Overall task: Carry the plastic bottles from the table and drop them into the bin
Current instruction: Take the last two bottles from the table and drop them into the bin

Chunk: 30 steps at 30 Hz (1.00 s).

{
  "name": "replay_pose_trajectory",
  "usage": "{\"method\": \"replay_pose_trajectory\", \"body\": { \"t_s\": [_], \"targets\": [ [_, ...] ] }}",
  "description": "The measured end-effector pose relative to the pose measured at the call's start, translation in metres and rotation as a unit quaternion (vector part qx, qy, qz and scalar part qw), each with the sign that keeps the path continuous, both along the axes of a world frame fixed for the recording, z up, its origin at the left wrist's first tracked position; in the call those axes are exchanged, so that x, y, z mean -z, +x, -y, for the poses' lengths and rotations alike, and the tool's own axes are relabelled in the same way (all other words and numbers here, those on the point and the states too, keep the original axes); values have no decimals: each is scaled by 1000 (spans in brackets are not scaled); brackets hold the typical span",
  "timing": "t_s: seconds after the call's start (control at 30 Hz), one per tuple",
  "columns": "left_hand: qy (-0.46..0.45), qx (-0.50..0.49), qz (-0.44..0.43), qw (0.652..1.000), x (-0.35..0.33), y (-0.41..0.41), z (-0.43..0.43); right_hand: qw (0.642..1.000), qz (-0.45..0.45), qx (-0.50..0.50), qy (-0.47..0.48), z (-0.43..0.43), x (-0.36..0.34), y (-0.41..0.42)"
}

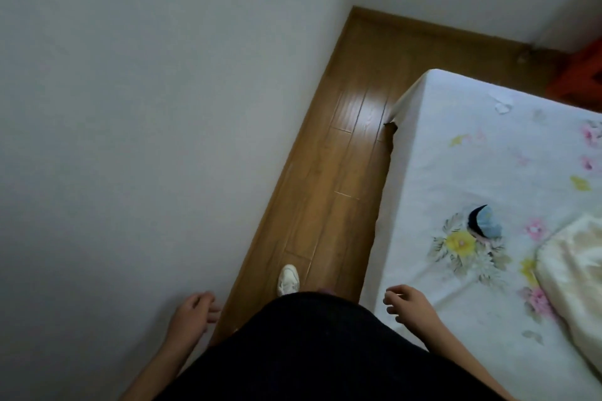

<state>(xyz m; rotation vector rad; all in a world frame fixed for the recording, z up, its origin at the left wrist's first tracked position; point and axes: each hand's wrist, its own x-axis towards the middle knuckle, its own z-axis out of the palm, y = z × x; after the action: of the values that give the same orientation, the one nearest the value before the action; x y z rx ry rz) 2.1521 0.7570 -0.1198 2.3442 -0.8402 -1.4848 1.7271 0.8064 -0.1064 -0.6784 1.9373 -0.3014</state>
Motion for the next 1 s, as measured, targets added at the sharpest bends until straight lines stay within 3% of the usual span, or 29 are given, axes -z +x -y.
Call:
{"method": "replay_pose_trajectory", "body": {
  "t_s": [0.23, 0.47, 0.6, 0.77, 0.87, 1.0],
  "targets": [
    [-39, 174, -5, 984, -24, -45, 175, 993, -4, 115, -8, 47, 3, -7],
    [-57, 219, -25, 974, -35, -102, 286, 980, 17, 197, 30, 94, 20, -43],
    [-24, 188, -26, 982, -20, -120, 327, 983, 9, 182, 31, 157, 27, -75],
    [4, 118, -6, 993, -15, -148, 372, 996, 9, 84, 33, 268, 19, -120],
    [2, 110, -9, 994, -20, -174, 407, 1000, 3, 12, 4, 346, 5, -146],
    [8, 107, -11, 994, -24, -210, 463, 998, 14, 5, -55, 442, -14, -178]
  ]
}}
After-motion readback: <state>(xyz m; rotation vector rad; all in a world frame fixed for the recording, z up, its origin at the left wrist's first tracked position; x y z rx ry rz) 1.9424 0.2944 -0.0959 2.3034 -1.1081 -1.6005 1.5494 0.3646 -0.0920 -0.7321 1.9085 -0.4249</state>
